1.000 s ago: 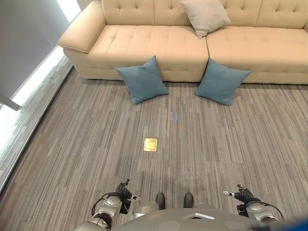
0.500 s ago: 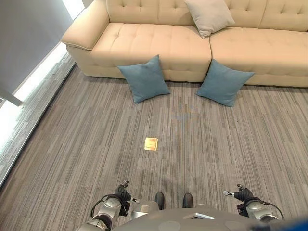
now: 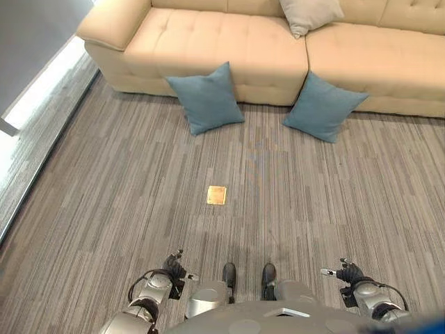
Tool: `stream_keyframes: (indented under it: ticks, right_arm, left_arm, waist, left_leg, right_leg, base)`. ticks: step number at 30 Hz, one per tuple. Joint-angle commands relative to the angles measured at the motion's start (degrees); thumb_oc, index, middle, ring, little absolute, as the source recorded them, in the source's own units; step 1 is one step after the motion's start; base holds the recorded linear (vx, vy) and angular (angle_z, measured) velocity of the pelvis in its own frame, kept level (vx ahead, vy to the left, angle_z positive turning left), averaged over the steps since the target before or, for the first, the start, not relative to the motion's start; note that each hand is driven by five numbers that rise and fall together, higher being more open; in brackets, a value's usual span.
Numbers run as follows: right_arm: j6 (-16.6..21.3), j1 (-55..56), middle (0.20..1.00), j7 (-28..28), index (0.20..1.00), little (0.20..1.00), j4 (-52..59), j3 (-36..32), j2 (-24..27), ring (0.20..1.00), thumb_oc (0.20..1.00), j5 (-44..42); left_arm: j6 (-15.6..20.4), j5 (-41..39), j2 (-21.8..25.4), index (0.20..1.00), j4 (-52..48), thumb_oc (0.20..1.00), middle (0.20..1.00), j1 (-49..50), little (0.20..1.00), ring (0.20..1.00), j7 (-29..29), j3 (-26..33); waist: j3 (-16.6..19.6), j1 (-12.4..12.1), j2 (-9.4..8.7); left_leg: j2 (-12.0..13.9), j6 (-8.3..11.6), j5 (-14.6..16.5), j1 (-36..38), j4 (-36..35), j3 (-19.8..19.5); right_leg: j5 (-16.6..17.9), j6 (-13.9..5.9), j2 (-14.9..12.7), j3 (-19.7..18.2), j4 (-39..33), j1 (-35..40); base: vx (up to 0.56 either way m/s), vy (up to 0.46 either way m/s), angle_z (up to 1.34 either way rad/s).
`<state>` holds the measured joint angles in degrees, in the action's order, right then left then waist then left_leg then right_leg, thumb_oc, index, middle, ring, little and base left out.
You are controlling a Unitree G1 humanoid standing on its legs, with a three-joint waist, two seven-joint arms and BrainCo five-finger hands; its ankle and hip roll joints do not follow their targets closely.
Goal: Pick up all the scattered cushions and arrange them neatly on the sofa.
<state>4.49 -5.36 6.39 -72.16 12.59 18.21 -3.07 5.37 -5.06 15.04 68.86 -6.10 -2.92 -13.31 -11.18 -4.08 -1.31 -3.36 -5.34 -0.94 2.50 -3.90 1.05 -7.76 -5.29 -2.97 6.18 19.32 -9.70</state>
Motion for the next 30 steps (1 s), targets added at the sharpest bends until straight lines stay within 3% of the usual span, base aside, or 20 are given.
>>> stream_keyframes:
  ticks: [1, 4, 7, 9, 10, 12, 14, 16, 19, 22, 23, 24, 27, 30]
  right_arm:
    - [0.65, -0.20, 1.000, 0.20, 1.000, 1.000, 0.94, 2.16, 1.69, 1.000, 1.000, 0.95]
    - [1.07, 0.97, 1.000, 0.42, 1.000, 1.000, 0.62, 1.59, 1.99, 1.000, 1.000, 0.33]
    - [1.60, 1.54, 1.000, 0.83, 1.000, 1.000, 0.51, 0.68, 2.13, 1.000, 1.000, -1.11]
    - [1.94, 1.89, 1.000, 1.00, 1.000, 1.000, 0.42, 0.43, 2.16, 1.000, 1.000, -2.01]
    - [1.95, 1.89, 1.000, 1.00, 1.000, 1.000, 0.42, 0.43, 2.16, 1.000, 1.000, -2.01]
    - [1.89, 2.70, 1.000, 0.76, 1.000, 1.000, 0.36, 0.43, 2.05, 1.000, 1.000, -2.48]
    - [1.74, 2.79, 1.000, 0.93, 1.000, 1.000, 0.33, 0.45, 2.03, 1.000, 1.000, -2.52]
    - [2.57, 0.96, 1.000, 1.83, 1.000, 1.000, 1.77, 2.41, -0.32, 1.000, 1.000, -1.26]
    - [2.07, 1.47, 1.000, 1.80, 1.000, 1.000, 1.87, 2.45, -1.15, 1.000, 1.000, 0.03]
    - [1.62, 1.36, 1.000, 1.28, 1.000, 1.000, 2.45, 2.79, -1.57, 1.000, 1.000, 1.17]
    - [1.38, 0.65, 1.000, 1.10, 1.000, 1.000, 3.29, 3.39, -1.45, 1.000, 1.000, 2.21]
    - [1.45, 0.30, 1.000, 1.27, 1.000, 1.000, 3.62, 3.42, -1.43, 1.000, 1.000, 2.37]
    - [1.41, -0.78, 1.000, 1.82, 1.000, 1.000, 4.02, 4.38, -1.06, 1.000, 1.000, 3.09]
    - [1.09, -0.81, 1.000, 1.86, 1.000, 1.000, 3.75, 4.79, -0.68, 1.000, 1.000, 3.75]
  left_arm:
    - [1.12, -0.17, -0.92, 1.000, 2.45, 1.000, 1.000, -1.64, 1.000, 1.000, -1.06, 0.59]
    - [1.14, 0.07, -1.30, 1.000, 3.54, 1.000, 1.000, -2.32, 1.000, 1.000, -1.26, 0.38]
    - [1.05, -0.59, -2.71, 1.000, 3.56, 1.000, 1.000, -2.62, 1.000, 1.000, -1.19, -0.13]
    - [1.01, -0.49, -3.56, 1.000, 3.65, 1.000, 1.000, -2.70, 1.000, 1.000, -1.43, -0.88]
    - [1.01, -0.49, -3.56, 1.000, 3.65, 1.000, 1.000, -2.70, 1.000, 1.000, -1.43, -0.88]
    - [0.88, 0.23, -3.83, 1.000, 3.19, 1.000, 1.000, -2.48, 1.000, 1.000, -1.76, -1.66]
    - [0.93, 0.42, -3.60, 1.000, 2.91, 1.000, 1.000, -2.45, 1.000, 1.000, -1.96, -1.88]
    - [0.73, 1.34, -3.73, 1.000, 3.39, 1.000, 1.000, -0.40, 1.000, 1.000, -2.07, -1.89]
    - [0.42, 3.10, -4.00, 1.000, 3.95, 1.000, 1.000, 0.34, 1.000, 1.000, -2.17, -2.10]
    - [0.11, 3.24, -3.50, 1.000, 3.57, 1.000, 1.000, 0.42, 1.000, 1.000, -2.13, -1.82]
    - [0.17, 2.95, -2.90, 1.000, 2.71, 1.000, 1.000, -0.08, 1.000, 1.000, -2.38, -1.71]
    - [0.29, 2.80, -2.75, 1.000, 2.44, 1.000, 1.000, -0.20, 1.000, 1.000, -2.59, -1.80]
    - [0.69, 2.81, -2.89, 1.000, 2.18, 1.000, 1.000, -0.92, 1.000, 1.000, -2.63, -2.69]
    - [0.89, 3.55, -3.23, 1.000, 2.68, 1.000, 1.000, -1.67, 1.000, 1.000, -2.32, -3.37]
  waist:
    - [1.25, 0.60, -0.77]
    - [1.92, 1.19, -1.80]
    - [1.15, 1.66, -2.36]
    - [0.50, 2.27, -2.68]
    - [0.51, 2.29, -2.68]
    - [0.80, 2.95, -2.43]
    - [0.97, 2.92, -2.86]
    - [2.10, 1.61, -2.50]
    - [3.37, 1.77, -2.78]
    - [3.66, 1.59, -2.26]
    - [2.51, 2.03, -1.00]
    - [2.17, 2.14, -0.59]
    - [1.72, 3.28, -0.03]
    - [1.52, 4.68, -0.68]
  left_leg:
    - [-1.64, 2.60, 5.09, -1.92, 4.46, -10.32]
    - [-1.57, 5.23, 4.77, -2.39, 4.60, -13.39]
    - [-1.30, 7.18, 4.99, -5.45, 9.20, -13.77]
    - [-1.13, 7.90, 4.91, -8.47, 12.45, -10.41]
    - [-1.14, 7.90, 4.98, -8.53, 12.58, -10.42]
    - [0.82, 7.03, 2.94, -10.24, 9.55, -3.10]
    - [0.64, 7.09, 1.47, -13.61, 10.17, -0.23]
    - [0.52, 6.46, 2.03, -11.63, 7.78, -0.62]
    - [0.46, 5.68, 2.98, -10.14, 7.78, 0.43]
    - [-0.02, 3.61, 4.97, -7.05, 7.33, 0.57]
    - [0.36, 2.44, 5.41, -5.31, 6.82, -0.28]
    - [0.51, 2.25, 5.56, -4.30, 6.35, -0.71]
    - [0.05, 2.33, 6.71, 0.10, 3.92, -2.39]
    - [-0.53, 3.33, 8.70, 3.01, 3.53, -4.79]
  right_leg:
    - [5.52, -2.73, 0.30, -3.30, -8.70, 2.78]
    - [4.30, -0.49, 1.84, -3.95, -12.91, 5.37]
    - [4.47, 0.94, 1.93, -1.61, -16.82, 8.21]
    - [4.85, 1.34, 1.09, 0.75, -19.21, 10.00]
    - [4.85, 1.33, 1.09, 0.78, -19.24, 10.01]
    - [4.33, 1.49, 1.04, 3.23, -20.83, 11.49]
    - [4.29, 1.34, 1.04, 3.50, -21.30, 11.80]
    - [3.67, 1.18, 1.48, 3.45, -21.25, 12.90]
    - [2.87, 0.44, 0.62, 3.06, -20.15, 13.62]
    - [3.45, -1.61, -0.67, 1.27, -8.86, 10.78]
    - [7.29, -3.90, -1.29, 0.93, 2.67, 4.74]
    - [7.92, -4.01, -1.89, 1.84, 4.21, 3.08]
    - [6.95, -2.07, -1.98, 4.71, -5.00, -0.75]
    - [9.31, -2.53, -1.34, 2.02, -14.08, -1.46]
  base:
    - [0.08, -0.143, 0.54]
    - [0.11, -0.242, 0.90]
    - [0.05, -0.250, 1.10]
    - [0.02, -0.131, 1.12]
    - [0.07, -0.046, 1.28]
    - [0.13, -0.017, 0.65]
    - [0.13, 0.008, 0.51]
    - [0.25, 0.062, -0.08]
    - [0.26, 0.146, -0.36]
    - [0.21, 0.199, -0.39]
    - [0.19, 0.195, -0.48]
    - [0.29, 0.151, -0.07]
    - [0.31, -0.028, 0.01]
    - [0.31, -0.141, 0.14]
